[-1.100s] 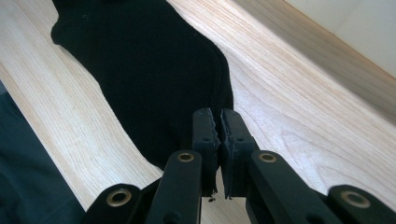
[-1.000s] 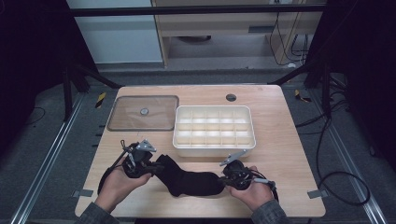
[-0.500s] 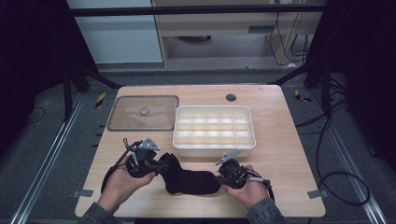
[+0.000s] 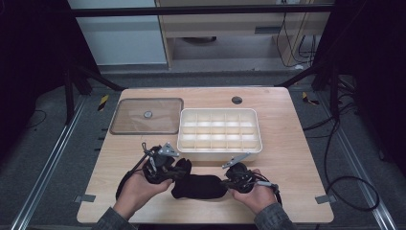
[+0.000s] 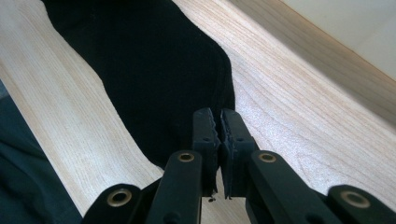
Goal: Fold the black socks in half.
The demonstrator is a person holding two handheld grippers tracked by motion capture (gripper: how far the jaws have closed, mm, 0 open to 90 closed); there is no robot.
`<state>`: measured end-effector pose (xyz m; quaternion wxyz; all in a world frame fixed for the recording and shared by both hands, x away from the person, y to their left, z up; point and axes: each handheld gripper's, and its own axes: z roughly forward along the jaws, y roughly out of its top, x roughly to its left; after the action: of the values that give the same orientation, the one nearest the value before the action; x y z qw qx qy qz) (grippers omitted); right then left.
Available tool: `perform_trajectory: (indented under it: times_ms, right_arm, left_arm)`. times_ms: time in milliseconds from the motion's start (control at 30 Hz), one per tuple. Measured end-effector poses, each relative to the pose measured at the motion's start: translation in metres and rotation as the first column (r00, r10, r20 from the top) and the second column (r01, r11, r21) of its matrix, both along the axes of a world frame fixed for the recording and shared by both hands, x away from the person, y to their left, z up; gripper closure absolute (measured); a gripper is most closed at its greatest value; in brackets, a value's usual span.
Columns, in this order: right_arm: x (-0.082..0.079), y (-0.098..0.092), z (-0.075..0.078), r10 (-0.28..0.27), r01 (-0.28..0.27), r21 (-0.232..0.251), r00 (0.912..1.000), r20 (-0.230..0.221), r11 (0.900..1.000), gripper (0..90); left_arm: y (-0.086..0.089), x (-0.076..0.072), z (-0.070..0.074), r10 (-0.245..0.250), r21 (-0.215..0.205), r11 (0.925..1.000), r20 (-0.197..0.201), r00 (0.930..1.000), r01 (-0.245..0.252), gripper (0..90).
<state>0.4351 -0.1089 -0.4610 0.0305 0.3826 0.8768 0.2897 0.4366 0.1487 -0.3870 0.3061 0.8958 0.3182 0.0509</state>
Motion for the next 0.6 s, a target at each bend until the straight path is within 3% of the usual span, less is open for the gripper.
perform_trajectory:
  times_ms: [333,600]
  right_arm:
    - [-0.001,-0.001,-0.004,-0.002,0.003,0.018,0.9995,-0.032,1.0,86.0]
    - [-0.002,-0.004,-0.004,-0.008,0.01,0.034,0.9993,-0.037,0.999,86.0]
  left_arm:
    - [-0.035,-0.002,-0.028,-0.05,0.018,0.9985,-0.034,0.9982,0.051,80.0]
    - [-0.053,0.0,-0.045,-0.051,0.04,0.9978,-0.036,0.9981,0.052,80.0]
